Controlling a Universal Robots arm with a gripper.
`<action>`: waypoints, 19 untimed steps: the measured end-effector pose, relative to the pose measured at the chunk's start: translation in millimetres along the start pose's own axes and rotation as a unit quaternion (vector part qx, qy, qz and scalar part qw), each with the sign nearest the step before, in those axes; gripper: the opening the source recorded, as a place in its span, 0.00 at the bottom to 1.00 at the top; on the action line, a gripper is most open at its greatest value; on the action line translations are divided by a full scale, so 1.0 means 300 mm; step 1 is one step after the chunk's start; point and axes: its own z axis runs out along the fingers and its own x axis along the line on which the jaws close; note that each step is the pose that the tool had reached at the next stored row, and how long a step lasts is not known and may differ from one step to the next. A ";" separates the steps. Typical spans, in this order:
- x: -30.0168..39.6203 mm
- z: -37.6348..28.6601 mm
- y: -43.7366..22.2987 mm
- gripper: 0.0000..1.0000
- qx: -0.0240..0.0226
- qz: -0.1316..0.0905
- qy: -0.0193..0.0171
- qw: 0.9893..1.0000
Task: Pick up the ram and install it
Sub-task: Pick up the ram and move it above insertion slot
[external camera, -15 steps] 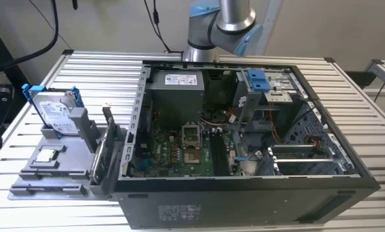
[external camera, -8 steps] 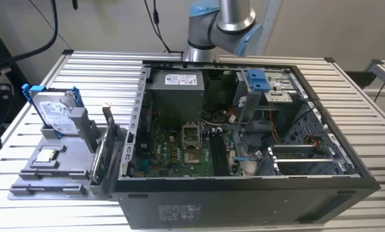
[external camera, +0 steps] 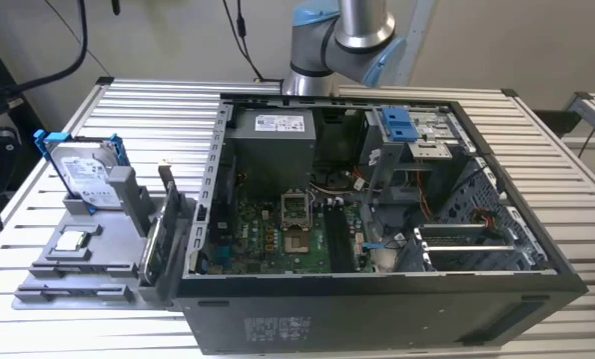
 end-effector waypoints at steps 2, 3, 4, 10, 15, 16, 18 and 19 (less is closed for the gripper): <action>0.000 0.000 0.000 0.11 0.001 -0.011 0.000 1.000; 0.000 0.000 0.000 0.11 0.001 -0.017 0.000 1.000; 0.000 0.000 0.000 0.11 0.001 -0.023 0.001 1.000; 0.000 0.000 0.000 0.11 0.001 -0.073 0.000 0.997; 0.000 0.000 0.000 0.11 0.001 -0.116 -0.001 0.993; 0.000 0.000 0.000 0.11 0.001 -0.124 -0.001 0.992; 0.000 0.000 0.000 0.11 0.001 -0.140 -0.002 0.990; 0.000 0.000 0.000 0.11 0.001 -0.148 -0.002 0.989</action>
